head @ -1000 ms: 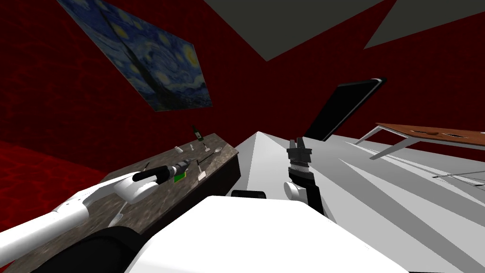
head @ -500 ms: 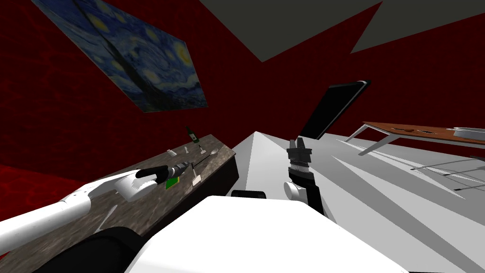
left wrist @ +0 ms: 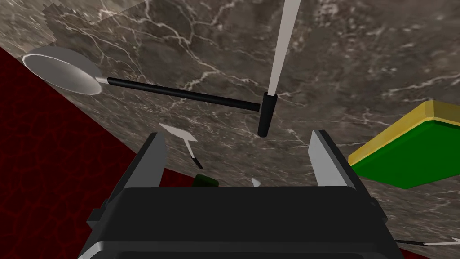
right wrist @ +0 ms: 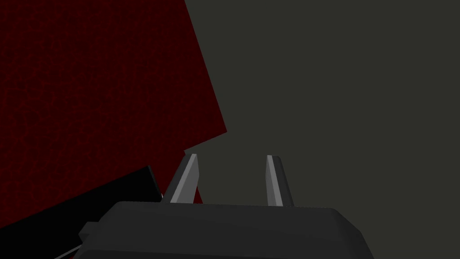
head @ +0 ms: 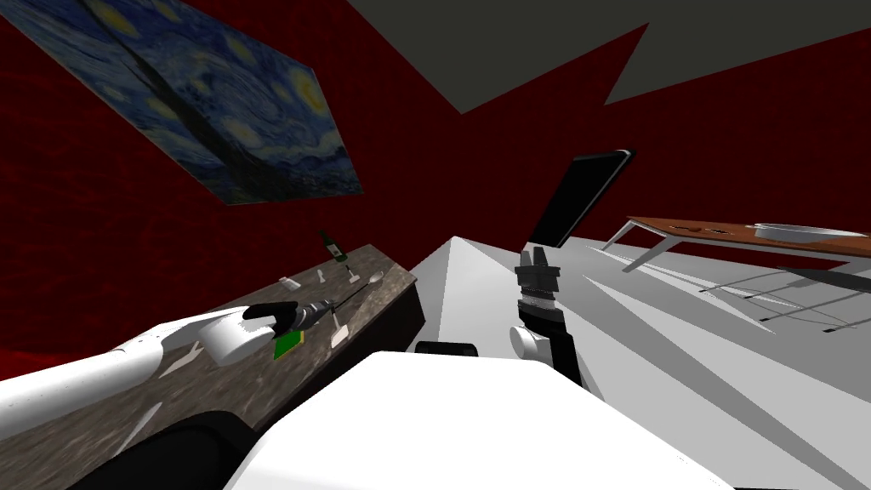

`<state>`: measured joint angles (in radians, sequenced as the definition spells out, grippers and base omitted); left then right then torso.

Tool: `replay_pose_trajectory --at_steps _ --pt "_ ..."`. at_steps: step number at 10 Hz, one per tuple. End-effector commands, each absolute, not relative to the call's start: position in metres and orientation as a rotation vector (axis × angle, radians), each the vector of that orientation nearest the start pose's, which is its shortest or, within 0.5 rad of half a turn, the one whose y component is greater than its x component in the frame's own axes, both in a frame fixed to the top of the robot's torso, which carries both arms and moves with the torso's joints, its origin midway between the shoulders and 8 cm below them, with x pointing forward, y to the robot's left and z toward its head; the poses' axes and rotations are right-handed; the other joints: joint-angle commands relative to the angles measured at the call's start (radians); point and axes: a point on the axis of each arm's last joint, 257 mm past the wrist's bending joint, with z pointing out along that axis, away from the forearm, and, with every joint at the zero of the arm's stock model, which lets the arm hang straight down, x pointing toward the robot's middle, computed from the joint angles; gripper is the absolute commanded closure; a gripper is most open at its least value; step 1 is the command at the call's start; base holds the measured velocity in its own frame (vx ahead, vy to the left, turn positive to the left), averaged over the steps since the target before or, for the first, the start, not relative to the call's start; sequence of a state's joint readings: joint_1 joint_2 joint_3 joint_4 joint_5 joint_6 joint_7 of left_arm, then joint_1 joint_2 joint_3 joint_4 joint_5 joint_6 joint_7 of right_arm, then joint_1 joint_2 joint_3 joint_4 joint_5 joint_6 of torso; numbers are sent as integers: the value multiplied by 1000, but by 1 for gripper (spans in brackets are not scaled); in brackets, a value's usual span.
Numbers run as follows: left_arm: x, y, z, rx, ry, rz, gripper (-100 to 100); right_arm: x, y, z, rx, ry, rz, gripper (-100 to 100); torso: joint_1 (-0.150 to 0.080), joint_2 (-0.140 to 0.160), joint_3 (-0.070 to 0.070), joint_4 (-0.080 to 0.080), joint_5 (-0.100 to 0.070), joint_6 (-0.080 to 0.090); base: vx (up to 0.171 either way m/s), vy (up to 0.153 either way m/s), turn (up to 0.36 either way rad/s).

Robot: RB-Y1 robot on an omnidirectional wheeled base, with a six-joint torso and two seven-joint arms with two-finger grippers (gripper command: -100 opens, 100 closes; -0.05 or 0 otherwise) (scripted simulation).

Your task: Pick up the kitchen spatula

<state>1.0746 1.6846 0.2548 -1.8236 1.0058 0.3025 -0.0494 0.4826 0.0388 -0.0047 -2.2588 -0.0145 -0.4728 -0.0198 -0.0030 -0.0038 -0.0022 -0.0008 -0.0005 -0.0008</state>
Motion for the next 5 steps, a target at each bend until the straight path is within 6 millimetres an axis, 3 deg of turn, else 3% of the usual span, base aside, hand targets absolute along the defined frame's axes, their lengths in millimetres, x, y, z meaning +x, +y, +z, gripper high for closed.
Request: replay_pose_trajectory --at_steps 1,3,4,5 --pt "265 599 -278 -1280 2259 -45 -100 353 -286 16 728 584 1323 0 0 0 0 0 0 0 45 -23 -38" --pt "237 611 -292 -1308 2318 32 -100 353 -286 16 728 584 1323 0 1 2 1 0 0 0 41 -31 -67" --pt "237 611 -292 -1308 2318 32 -100 353 -286 16 728 584 1323 0 0 1 1 0 0 0 40 -22 -45" --pt "223 616 -299 -1321 2345 66 -100 353 -286 16 728 584 1323 0 1 2 1 0 0 -1 43 -17 -60"
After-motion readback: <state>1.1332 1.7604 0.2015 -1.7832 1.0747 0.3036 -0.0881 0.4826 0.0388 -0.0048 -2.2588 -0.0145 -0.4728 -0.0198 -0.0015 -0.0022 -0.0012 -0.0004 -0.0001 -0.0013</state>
